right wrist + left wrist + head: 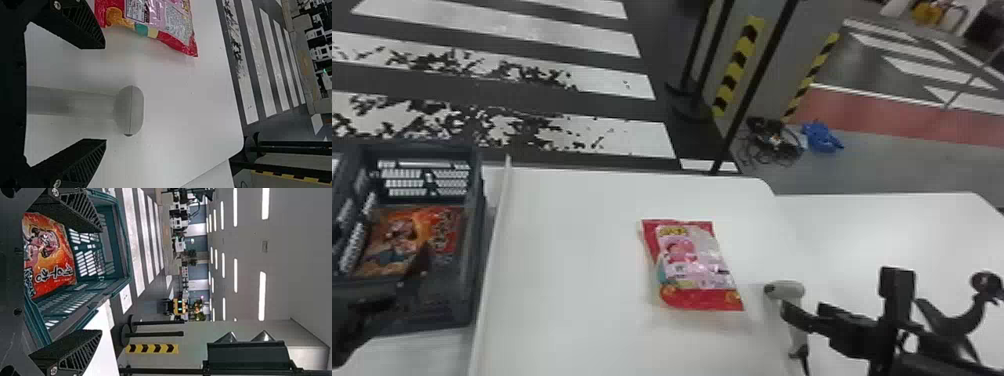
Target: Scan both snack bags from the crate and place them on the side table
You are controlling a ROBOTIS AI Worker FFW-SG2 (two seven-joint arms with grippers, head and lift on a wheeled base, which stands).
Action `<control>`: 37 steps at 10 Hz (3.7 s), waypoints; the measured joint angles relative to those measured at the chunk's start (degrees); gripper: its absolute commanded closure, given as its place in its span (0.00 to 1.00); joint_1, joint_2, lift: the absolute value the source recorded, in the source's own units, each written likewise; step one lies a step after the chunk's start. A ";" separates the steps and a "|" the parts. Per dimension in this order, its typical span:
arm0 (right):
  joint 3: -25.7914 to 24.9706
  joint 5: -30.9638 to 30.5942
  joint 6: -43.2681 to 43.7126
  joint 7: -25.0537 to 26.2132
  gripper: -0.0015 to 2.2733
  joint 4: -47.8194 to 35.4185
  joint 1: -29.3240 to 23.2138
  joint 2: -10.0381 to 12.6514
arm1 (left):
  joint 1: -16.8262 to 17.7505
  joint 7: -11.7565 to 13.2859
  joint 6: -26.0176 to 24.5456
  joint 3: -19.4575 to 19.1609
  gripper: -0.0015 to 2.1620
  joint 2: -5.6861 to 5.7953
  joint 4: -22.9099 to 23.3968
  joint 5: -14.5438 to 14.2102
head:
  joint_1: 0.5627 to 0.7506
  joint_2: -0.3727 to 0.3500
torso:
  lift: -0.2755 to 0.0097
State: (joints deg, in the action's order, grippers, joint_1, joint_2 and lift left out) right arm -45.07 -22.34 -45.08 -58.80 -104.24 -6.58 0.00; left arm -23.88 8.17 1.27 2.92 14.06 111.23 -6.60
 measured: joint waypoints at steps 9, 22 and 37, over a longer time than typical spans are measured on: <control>1.31 -10.87 5.84 0.10 0.57 11.58 6.38 0.00 | 1.95 0.00 0.18 0.17 0.04 0.17 -3.30 -0.39 | 0.70 0.03 | 0.62; 7.64 -11.02 -14.40 -2.02 0.95 -15.30 -0.32 0.00 | 2.33 0.00 1.41 0.91 0.04 0.24 -3.55 -0.53 | 0.70 0.03 | 0.62; 38.76 -15.63 -32.52 4.28 0.95 -21.91 -1.32 0.00 | 1.70 0.02 2.98 0.75 0.04 1.49 -4.08 -1.66 | 0.70 0.40 | 0.62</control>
State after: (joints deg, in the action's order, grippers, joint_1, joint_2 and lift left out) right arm -6.31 -37.97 -77.60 -54.52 -126.16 -7.90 0.00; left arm -22.17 8.19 4.25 3.67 15.56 107.15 -8.26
